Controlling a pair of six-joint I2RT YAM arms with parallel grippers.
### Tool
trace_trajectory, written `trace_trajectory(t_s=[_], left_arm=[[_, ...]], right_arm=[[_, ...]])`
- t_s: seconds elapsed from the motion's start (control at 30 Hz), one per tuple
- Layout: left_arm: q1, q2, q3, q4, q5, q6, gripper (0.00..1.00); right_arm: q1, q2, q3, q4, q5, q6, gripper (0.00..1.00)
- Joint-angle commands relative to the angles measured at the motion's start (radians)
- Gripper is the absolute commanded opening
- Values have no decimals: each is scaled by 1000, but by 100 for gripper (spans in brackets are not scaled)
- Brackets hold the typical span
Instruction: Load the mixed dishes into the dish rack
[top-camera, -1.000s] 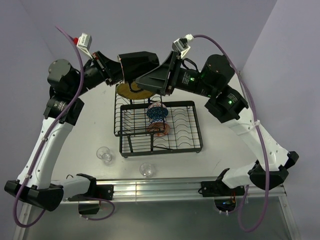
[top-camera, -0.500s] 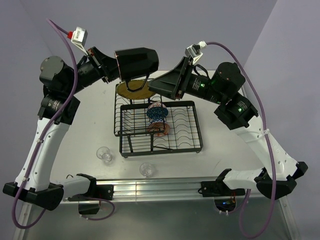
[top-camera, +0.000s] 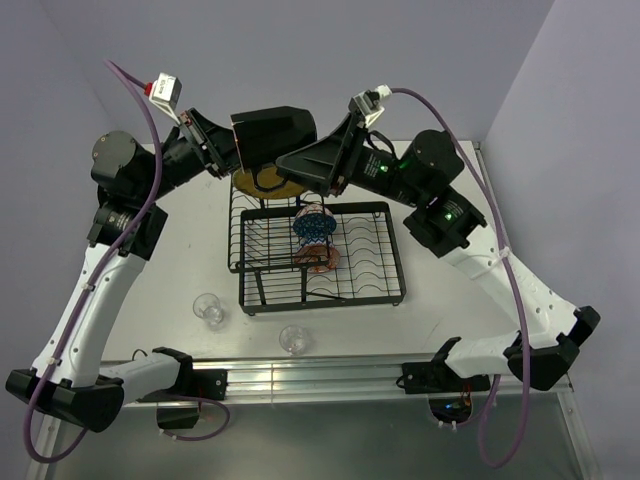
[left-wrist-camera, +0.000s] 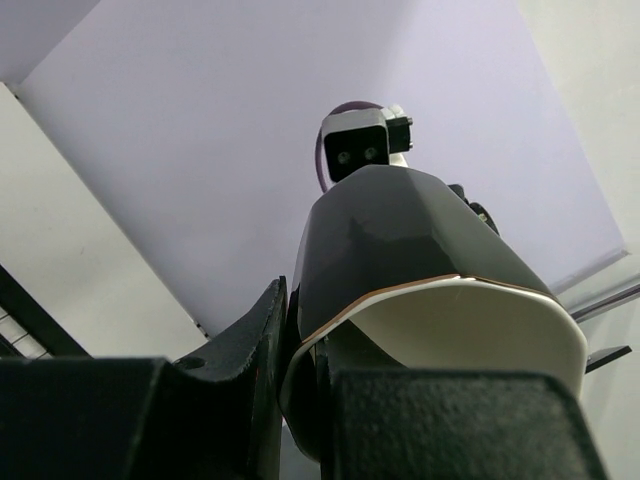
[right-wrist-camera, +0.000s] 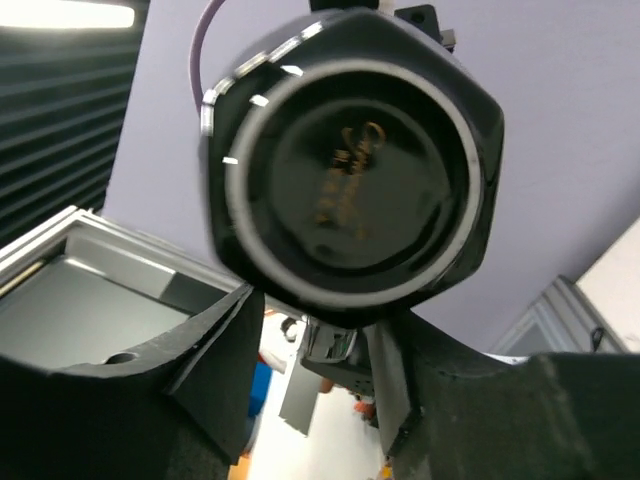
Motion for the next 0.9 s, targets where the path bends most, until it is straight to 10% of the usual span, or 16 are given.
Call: trace_trajectory(t_s=[0.0, 0.47, 0.57, 0.67, 0.83, 0.87], left_arm=[[-10, -48, 4, 167, -20, -56, 0], [-15, -75, -45, 179, -5, -43, 0], [-15, -85, -70, 193, 4, -52, 0], [-15, -83, -72, 154, 24, -49, 3], [-15, -89, -44, 58, 3, 25, 69], [-15, -92, -39, 55, 1, 29, 99]], right_arm=[[37, 34, 1, 138, 55, 52, 52], [87, 54, 46, 83, 187, -9, 33], [82, 51, 47, 71, 181, -31, 5], [80, 49, 70, 34, 184, -70, 0], [68, 11, 56, -4, 220, -135, 0], [64, 0, 50, 0, 218, -138, 0]])
